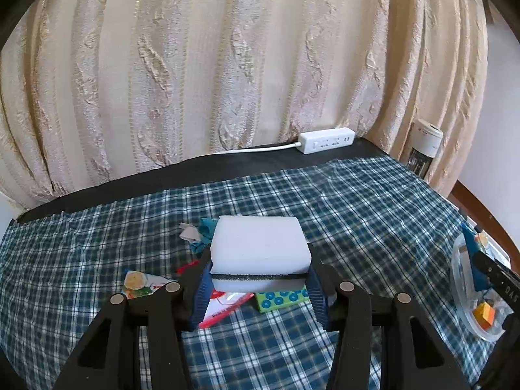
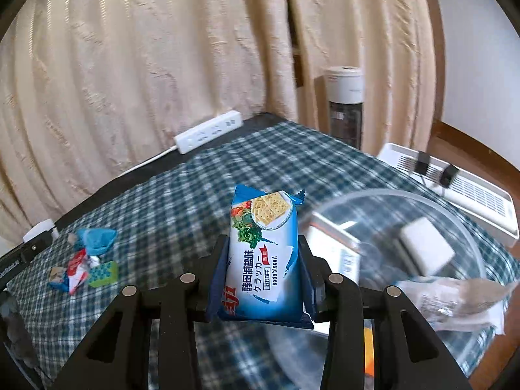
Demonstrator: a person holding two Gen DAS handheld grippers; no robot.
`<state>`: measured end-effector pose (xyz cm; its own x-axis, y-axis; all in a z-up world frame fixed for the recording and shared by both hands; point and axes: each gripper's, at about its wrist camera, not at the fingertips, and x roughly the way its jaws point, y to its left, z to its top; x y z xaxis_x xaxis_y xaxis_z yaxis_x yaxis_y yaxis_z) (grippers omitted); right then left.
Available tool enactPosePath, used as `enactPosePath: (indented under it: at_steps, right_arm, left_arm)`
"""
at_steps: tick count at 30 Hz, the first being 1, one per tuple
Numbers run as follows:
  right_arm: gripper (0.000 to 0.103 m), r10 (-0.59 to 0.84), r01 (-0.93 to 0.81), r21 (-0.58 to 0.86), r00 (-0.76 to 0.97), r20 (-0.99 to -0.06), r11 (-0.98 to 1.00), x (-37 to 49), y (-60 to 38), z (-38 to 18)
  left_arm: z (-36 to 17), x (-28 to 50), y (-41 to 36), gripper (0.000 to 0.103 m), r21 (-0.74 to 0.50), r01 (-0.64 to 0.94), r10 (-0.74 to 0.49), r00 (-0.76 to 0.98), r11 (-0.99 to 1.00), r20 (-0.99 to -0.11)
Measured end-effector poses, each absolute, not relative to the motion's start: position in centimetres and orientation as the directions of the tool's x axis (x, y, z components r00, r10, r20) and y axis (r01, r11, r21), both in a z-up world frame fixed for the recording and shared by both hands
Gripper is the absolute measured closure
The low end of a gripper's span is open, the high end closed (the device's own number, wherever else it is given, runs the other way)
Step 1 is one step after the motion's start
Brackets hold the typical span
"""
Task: Organize objects
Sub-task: 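Carry the cracker packet into the bowl and open the right gripper while the left carries the sponge, then lower the white-grey sponge into the bowl and open the left gripper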
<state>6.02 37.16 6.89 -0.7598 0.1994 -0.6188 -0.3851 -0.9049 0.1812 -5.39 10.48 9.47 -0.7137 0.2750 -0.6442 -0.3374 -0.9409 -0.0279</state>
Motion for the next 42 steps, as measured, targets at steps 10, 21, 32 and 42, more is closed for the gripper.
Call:
enactPosePath:
  at_steps: [10,21,32,42]
  right_arm:
    - [0.062,0.245,-0.461,0.193,-0.728,-0.640,-0.866,7.6,40.2,6.1]
    - [0.052,0.232,-0.497,0.295,-0.749,-0.620,-0.816,9.2,42.7,6.1]
    - [0.029,0.249,-0.507,0.318,-0.766,-0.593,-0.801,10.7,43.9,6.6]
    - [0.023,0.241,-0.496,0.356,-0.790,-0.564,-0.792,12.3,45.4,6.8]
  left_arm:
    - [9.1,-4.7,11.4,0.049,-0.015,-0.364,0.286,-0.704,-0.931,-0.650]
    - [8.7,-4.5,12.0,0.049,-0.005,-0.382,0.291,-0.696,-0.924,-0.657]
    - [8.1,-3.1,13.9,0.049,0.023,-0.424,0.302,-0.681,-0.905,-0.667]
    - [7.8,-0.7,17.8,0.049,0.032,-0.505,0.348,-0.639,-0.863,-0.686]
